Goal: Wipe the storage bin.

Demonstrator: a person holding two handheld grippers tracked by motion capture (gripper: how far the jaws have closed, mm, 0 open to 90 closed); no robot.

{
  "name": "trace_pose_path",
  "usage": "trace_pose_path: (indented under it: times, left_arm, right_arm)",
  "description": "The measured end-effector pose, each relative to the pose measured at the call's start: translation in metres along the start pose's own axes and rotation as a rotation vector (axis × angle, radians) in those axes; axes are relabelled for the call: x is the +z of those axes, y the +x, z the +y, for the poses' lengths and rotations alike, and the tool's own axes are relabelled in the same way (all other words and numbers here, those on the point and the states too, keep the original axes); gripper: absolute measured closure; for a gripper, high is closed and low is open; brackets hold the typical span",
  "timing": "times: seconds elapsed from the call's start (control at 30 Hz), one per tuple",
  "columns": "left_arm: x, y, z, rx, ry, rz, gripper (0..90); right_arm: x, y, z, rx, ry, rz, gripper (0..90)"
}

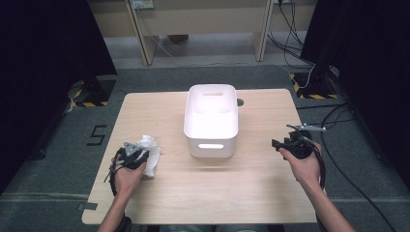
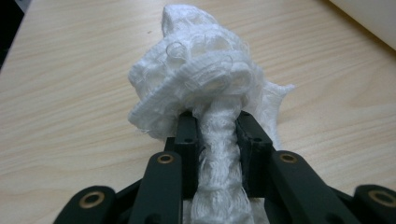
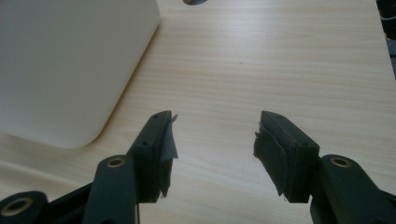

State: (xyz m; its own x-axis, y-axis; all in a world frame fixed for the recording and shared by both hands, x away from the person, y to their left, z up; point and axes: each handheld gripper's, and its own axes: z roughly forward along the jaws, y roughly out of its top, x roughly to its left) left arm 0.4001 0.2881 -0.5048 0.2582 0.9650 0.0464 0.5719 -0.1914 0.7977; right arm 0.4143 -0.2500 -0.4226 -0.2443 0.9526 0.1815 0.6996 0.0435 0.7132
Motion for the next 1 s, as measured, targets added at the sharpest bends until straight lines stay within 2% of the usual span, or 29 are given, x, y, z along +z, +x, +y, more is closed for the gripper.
trace_pose_path:
  times: [0.17, 0.3, 0.4, 0.43, 0.5, 0.63, 0.67, 0.73, 0.8, 0.83, 0.87, 0.9, 0.93, 0.97, 1.0]
  left_arm:
    - [0.009, 0.002, 0.0, 0.006, 0.018, -0.008, 65.2]
    - [0.011, 0.003, 0.002, -0.009, 0.013, -0.016, 49.1]
    - [0.003, 0.003, 0.009, -0.002, -0.026, -0.015, 38.2]
    - [0.003, 0.003, 0.009, -0.002, -0.026, -0.015, 35.8]
    - [-0.007, 0.002, 0.015, 0.008, -0.056, -0.018, 32.3]
    - [-0.018, 0.002, 0.021, 0.009, -0.084, -0.03, 28.7]
    - [-0.026, 0.004, 0.025, -0.006, -0.104, -0.043, 28.5]
    - [-0.03, 0.005, 0.026, -0.014, -0.115, -0.052, 28.4]
    - [-0.045, 0.011, 0.028, -0.024, -0.155, -0.044, 28.1]
    - [-0.045, 0.011, 0.028, -0.024, -0.155, -0.044, 28.0]
    - [-0.057, 0.016, 0.024, -0.052, -0.179, -0.047, 27.8]
    - [-0.057, 0.016, 0.024, -0.052, -0.179, -0.047, 27.8]
    - [-0.068, 0.022, 0.017, -0.086, -0.196, -0.038, 28.1]
    - [-0.068, 0.022, 0.017, -0.086, -0.196, -0.038, 28.5]
    - [-0.074, 0.03, 0.005, -0.109, -0.198, -0.007, 28.9]
  right_arm:
    - [0.001, -0.003, -0.001, 0.008, 0.0, -0.006, 45.7]
    - [0.001, -0.004, -0.002, 0.006, 0.001, -0.009, 45.3]
    - [0.002, -0.003, -0.003, 0.003, 0.006, -0.009, 45.0]
    - [0.002, -0.003, -0.004, 0.003, 0.005, -0.01, 44.8]
    - [0.002, -0.003, -0.004, 0.008, 0.008, -0.011, 44.6]
    - [0.002, -0.004, -0.004, 0.005, 0.008, -0.012, 44.5]
    - [0.001, -0.004, -0.004, 0.011, 0.01, -0.012, 44.3]
    - [0.001, -0.004, -0.005, 0.012, 0.009, -0.012, 44.1]
    - [0.001, -0.005, -0.005, 0.01, 0.006, -0.014, 43.9]
    - [0.001, -0.005, -0.005, 0.01, 0.006, -0.014, 43.9]
    - [-0.001, -0.005, -0.006, 0.015, 0.006, -0.015, 43.7]
    - [-0.001, -0.006, -0.006, 0.011, 0.007, -0.016, 43.6]
    - [-0.002, -0.006, -0.007, 0.009, 0.005, -0.018, 43.6]
    - [-0.002, -0.006, -0.007, 0.009, 0.005, -0.018, 43.6]
    - [-0.003, -0.007, -0.008, 0.012, 0.007, -0.021, 43.5]
